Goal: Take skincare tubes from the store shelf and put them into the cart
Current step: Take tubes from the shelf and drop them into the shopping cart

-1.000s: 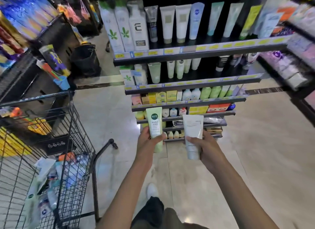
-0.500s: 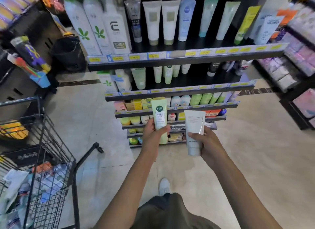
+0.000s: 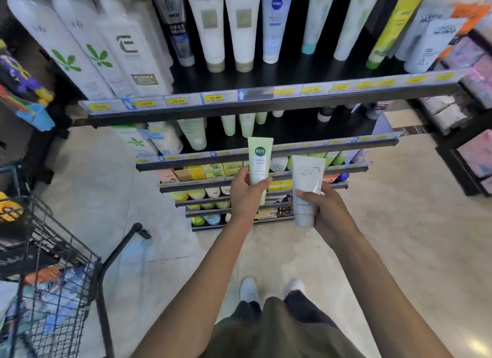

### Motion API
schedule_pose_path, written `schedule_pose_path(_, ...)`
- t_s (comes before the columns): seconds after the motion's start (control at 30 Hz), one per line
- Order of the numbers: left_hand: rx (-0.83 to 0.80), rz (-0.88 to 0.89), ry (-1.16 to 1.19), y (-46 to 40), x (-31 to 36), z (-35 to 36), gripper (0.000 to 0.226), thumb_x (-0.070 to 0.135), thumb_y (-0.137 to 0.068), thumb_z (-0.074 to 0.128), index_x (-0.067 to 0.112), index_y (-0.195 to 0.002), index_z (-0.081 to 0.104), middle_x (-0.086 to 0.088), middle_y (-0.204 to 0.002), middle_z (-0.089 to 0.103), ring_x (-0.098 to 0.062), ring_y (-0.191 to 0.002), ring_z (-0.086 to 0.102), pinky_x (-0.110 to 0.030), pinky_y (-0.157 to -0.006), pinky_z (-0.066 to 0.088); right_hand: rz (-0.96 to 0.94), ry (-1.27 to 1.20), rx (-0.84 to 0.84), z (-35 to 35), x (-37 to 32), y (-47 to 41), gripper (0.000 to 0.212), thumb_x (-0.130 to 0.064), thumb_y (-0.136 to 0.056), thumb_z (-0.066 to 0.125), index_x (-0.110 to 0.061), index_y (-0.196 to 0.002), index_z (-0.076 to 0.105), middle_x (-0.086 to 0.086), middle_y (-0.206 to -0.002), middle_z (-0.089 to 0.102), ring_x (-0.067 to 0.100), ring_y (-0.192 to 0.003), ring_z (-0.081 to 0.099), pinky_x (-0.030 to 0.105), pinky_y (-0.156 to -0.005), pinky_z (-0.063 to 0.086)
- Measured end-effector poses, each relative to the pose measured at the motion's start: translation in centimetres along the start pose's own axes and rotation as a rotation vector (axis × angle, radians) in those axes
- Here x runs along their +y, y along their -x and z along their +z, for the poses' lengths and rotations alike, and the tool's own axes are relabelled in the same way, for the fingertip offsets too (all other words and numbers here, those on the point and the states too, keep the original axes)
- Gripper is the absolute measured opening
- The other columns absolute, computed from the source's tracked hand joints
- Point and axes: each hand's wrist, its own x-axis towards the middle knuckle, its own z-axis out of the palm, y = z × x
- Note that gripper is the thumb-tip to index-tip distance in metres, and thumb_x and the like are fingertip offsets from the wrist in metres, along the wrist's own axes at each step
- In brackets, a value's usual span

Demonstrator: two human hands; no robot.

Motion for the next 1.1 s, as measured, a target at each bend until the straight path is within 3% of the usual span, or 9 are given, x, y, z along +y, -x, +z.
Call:
schedule_pose_path(0.17, 0.086, 0.054, -0.128, -3.5, 1.4, 3.5, 0.039, 0.022, -0.080, 0.082, 0.022, -0.115, 0.065, 0.003, -0.102, 0.074, -0.016, -0.089, 0.073, -0.045, -0.076, 0.063, 0.019, 0.029, -0.042, -1.0, -1.8, -2.9, 0.047, -0.002, -0.089, 0.071, -0.012, -0.134, 0.062, 0.015, -0.120, 0.073, 0.035, -0.104, 0.071, 0.045, -0.080, 0.060)
schedule_pose_path(0.33, 0.152, 0.112, -0.185, -6.7, 3.2, 6.5, 0.046, 0.018, -0.086, 0.080, 0.014, -0.126, 0.058, 0.007, -0.105, 0.069, -0.009, -0.090, 0.068, -0.014, -0.066, 0.052, 0.043, 0.051, -0.072, -1.7, -3.5, -4.7, 0.048, 0.000, -0.088, 0.072, -0.012, -0.134, 0.062, 0.010, -0.122, 0.074, 0.029, -0.103, 0.072, 0.045, -0.091, 0.059)
schedule_pose_path(0.5, 0.229, 0.131, -0.233, -9.7, 3.1, 8.0, 0.040, 0.020, -0.086, 0.079, 0.009, -0.121, 0.062, 0.000, -0.103, 0.071, -0.011, -0.085, 0.066, -0.004, -0.057, 0.045, 0.065, 0.070, -0.096, -2.8, -4.0, -6.0, 0.048, -0.002, -0.088, 0.073, -0.018, -0.132, 0.063, 0.004, -0.123, 0.074, 0.031, -0.115, 0.070, 0.049, -0.097, 0.057)
schedule_pose_path(0.57, 0.262, 0.135, -0.237, -10.8, 3.3, 8.5, 0.048, 0.027, -0.086, 0.079, 0.012, -0.127, 0.061, 0.000, -0.109, 0.072, -0.013, -0.093, 0.068, -0.009, -0.070, 0.053, 0.083, 0.071, -0.108, -3.1, -4.0, -6.3, 0.050, -0.003, -0.088, 0.074, -0.018, -0.134, 0.062, 0.004, -0.124, 0.074, 0.033, -0.116, 0.069, 0.051, -0.099, 0.056)
schedule_pose_path(0.63, 0.295, 0.148, -0.247, -11.9, 3.3, 9.1, 0.051, 0.032, -0.084, 0.080, 0.016, -0.128, 0.062, 0.001, -0.111, 0.072, -0.015, -0.099, 0.069, -0.032, -0.084, 0.060, 0.087, 0.082, -0.106, -3.3, -4.1, -6.5, 0.052, -0.003, -0.088, 0.074, -0.019, -0.136, 0.060, 0.005, -0.124, 0.074, 0.033, -0.115, 0.070, 0.049, -0.096, 0.057)
schedule_pose_path(0.67, 0.300, 0.156, -0.239, -12.4, 3.4, 9.4, 0.050, 0.032, -0.084, 0.080, 0.015, -0.128, 0.062, 0.002, -0.110, 0.072, -0.015, -0.099, 0.069, -0.036, -0.085, 0.060, 0.088, 0.086, -0.105, -3.5, -4.1, -6.5, 0.052, -0.003, -0.088, 0.074, -0.019, -0.136, 0.060, 0.005, -0.124, 0.074, 0.033, -0.113, 0.071, 0.048, -0.094, 0.058)
schedule_pose_path(0.83, 0.318, 0.166, -0.260, -13.9, 4.0, 10.7, 0.046, 0.026, -0.088, 0.079, 0.013, -0.127, 0.060, 0.008, -0.089, 0.060, 0.002, -0.072, 0.049, -0.024, -0.073, 0.042, 0.090, 0.107, -0.113, -3.9, -4.3, -6.3, 0.048, -0.002, -0.088, 0.072, -0.015, -0.133, 0.061, 0.010, -0.122, 0.073, 0.031, -0.103, 0.073, 0.046, -0.087, 0.058)
schedule_pose_path(0.97, 0.321, 0.143, -0.341, -14.3, 4.0, 11.0, 0.042, 0.024, -0.085, 0.081, 0.011, -0.118, 0.059, -0.009, -0.097, 0.073, -0.029, -0.090, 0.069, -0.041, -0.079, 0.059, 0.090, 0.127, -0.095, -4.4, -4.3, -6.0, 0.047, -0.002, -0.089, 0.071, -0.016, -0.132, 0.062, 0.004, -0.116, 0.076, 0.022, -0.096, 0.074, 0.040, -0.080, 0.059)
schedule_pose_path(1.1, 0.342, 0.154, -0.429, -15.0, 3.0, 11.2, 0.040, 0.023, -0.085, 0.081, 0.008, -0.114, 0.057, -0.010, -0.098, 0.075, -0.033, -0.090, 0.072, -0.047, -0.077, 0.061, 0.100, 0.141, -0.088, -5.1, -4.1, -5.5, 0.048, -0.001, -0.090, 0.070, -0.019, -0.133, 0.061, 0.004, -0.119, 0.075, 0.019, -0.092, 0.076, 0.034, -0.073, 0.059)
